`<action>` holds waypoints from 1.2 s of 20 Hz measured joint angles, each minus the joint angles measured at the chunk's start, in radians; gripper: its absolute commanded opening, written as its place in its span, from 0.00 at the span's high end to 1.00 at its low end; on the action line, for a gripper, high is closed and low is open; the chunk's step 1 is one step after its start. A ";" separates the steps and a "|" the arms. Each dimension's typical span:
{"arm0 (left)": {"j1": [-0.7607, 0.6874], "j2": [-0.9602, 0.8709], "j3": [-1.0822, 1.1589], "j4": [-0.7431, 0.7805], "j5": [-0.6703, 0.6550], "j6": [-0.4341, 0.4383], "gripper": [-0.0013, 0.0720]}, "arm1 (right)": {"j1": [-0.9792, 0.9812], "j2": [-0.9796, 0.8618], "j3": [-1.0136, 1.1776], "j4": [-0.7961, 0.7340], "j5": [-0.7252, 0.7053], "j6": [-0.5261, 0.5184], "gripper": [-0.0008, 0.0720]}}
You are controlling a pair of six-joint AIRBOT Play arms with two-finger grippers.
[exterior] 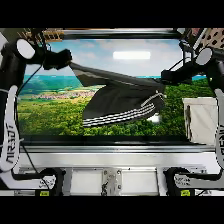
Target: Fold the clothes and pants, and hang the long-sleeved shirts on hangers.
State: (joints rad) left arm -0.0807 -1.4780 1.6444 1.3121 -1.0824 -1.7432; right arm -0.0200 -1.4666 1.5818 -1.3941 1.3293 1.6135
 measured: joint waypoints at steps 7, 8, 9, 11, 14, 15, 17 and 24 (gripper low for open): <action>-0.090 0.295 -0.665 0.004 0.162 0.001 0.98 | 0.002 0.123 -0.308 -0.091 -0.040 -0.048 0.96; -0.107 0.318 -0.733 0.003 0.188 0.001 0.98 | 0.002 0.129 -0.355 -0.097 -0.068 -0.052 0.96; -0.123 0.335 -0.792 0.003 0.219 0.001 0.98 | 0.002 0.134 -0.401 -0.100 -0.105 -0.053 0.96; -0.153 0.348 -0.889 0.000 0.280 -0.003 0.98 | 0.002 0.139 -0.491 -0.106 -0.198 -0.055 0.96; -0.183 0.325 -0.973 -0.003 0.356 -0.025 0.98 | 0.002 0.130 -0.585 -0.105 -0.311 -0.056 0.96; -0.191 0.312 -0.988 -0.003 0.375 -0.031 0.98 | 0.002 0.121 -0.606 -0.103 -0.335 -0.056 0.96; -0.209 0.291 -1.006 -0.003 0.399 -0.041 0.98 | 0.002 0.100 -0.631 -0.102 -0.369 -0.059 0.96; -0.252 0.285 -1.022 -0.002 0.422 -0.052 0.06 | 0.002 0.073 -0.647 -0.083 -0.424 -0.033 0.30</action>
State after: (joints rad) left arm -0.3328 -1.1931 0.6220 1.3102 -0.6605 -1.7950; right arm -0.0181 -1.3937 0.9352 -1.4773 0.9051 1.5806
